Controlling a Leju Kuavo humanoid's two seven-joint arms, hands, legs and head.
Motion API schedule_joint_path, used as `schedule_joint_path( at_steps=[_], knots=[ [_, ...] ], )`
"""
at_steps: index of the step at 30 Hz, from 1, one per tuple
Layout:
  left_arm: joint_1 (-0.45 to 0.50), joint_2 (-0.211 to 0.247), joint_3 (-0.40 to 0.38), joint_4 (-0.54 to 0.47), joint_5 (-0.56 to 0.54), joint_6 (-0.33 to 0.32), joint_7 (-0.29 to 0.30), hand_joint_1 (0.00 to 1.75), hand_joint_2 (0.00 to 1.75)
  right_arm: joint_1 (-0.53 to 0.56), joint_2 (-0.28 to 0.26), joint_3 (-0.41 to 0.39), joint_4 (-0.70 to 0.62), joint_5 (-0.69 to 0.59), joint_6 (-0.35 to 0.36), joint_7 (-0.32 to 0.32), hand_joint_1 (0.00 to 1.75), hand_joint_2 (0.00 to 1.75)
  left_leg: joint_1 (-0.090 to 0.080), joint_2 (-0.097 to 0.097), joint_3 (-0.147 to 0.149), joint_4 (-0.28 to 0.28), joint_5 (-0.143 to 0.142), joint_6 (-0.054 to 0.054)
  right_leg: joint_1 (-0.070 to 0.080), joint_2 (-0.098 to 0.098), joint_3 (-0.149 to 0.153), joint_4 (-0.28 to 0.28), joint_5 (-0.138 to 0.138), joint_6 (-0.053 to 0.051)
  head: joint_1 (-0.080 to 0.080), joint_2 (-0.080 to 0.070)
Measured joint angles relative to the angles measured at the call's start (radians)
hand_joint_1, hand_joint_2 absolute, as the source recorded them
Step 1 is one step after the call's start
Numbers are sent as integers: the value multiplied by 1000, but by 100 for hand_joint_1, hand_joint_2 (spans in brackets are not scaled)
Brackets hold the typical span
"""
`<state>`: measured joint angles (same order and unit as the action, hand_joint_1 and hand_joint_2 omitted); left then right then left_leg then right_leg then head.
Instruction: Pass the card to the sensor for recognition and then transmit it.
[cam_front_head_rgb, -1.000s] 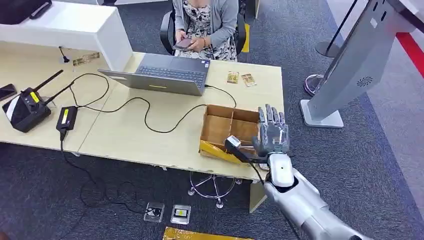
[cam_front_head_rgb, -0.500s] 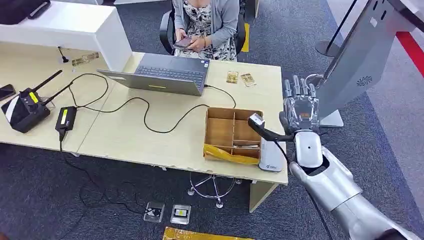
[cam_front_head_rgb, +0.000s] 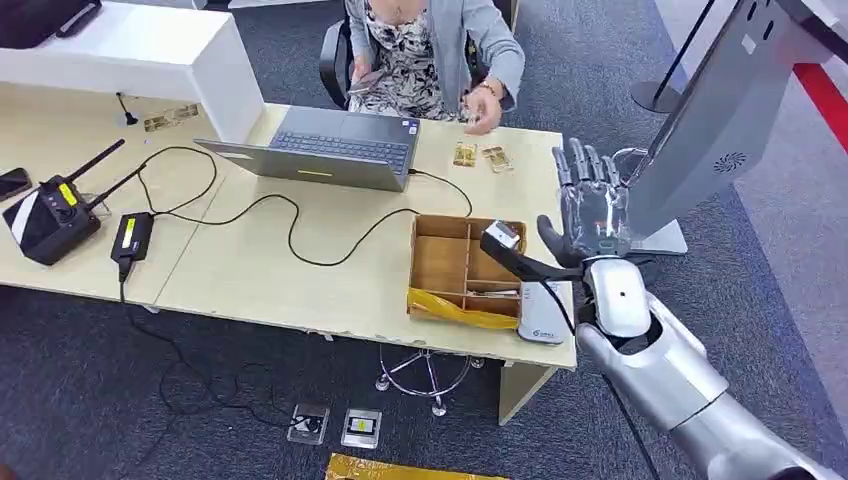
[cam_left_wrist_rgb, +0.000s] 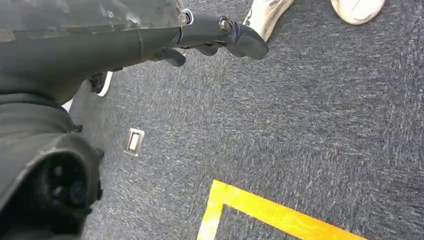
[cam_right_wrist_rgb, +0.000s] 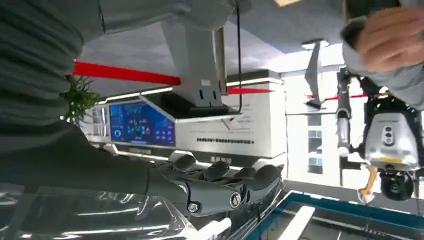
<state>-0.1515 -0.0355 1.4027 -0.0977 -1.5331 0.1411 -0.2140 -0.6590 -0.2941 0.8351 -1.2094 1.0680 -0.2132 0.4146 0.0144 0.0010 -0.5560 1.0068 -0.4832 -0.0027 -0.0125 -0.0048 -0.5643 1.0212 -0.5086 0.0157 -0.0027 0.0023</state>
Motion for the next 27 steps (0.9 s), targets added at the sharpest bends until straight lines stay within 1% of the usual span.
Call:
schedule_joint_path(
  at_steps=[4, 7, 14, 24, 27],
  knots=[
    [0, 0, 1, 0, 8, 0, 2, 0, 0, 59, -6, 15, -93, -100, 26, -18, 0, 175, 0, 0, 0, 0, 0, 0, 0, 0, 0, 0, 0, 0, 0, 0],
    [1, 0, 1, 0, 9, 2, 3, 0, 0, 100, -17, 27, -171, -132, 37, -10, 0, 175, 0, 0, 0, 0, 0, 0, 0, 0, 0, 0, 0, 0, 0, 0],
    [0, 0, 2, 0, 15, 5, 3, 0, 0, 154, -55, 49, -334, -153, 45, 4, 0, 175, 0, 0, 0, 0, 0, 0, 0, 0, 0, 0, 0, 0, 0, 0],
    [0, 0, 2, 0, 10, 7, -5, 0, 0, 188, -86, 72, -445, -161, 55, 23, 0, 175, 0, 0, 0, 0, 0, 0, 0, 0, -1, 0, 0, 0, 0, 0],
    [0, 0, 2, 0, 6, 10, -7, 0, 0, 209, -97, 80, -486, -156, 43, 34, 0, 175, 0, 0, -1, 0, 0, 0, 0, 0, -1, 0, 0, 0, 0, 0]
  ],
)
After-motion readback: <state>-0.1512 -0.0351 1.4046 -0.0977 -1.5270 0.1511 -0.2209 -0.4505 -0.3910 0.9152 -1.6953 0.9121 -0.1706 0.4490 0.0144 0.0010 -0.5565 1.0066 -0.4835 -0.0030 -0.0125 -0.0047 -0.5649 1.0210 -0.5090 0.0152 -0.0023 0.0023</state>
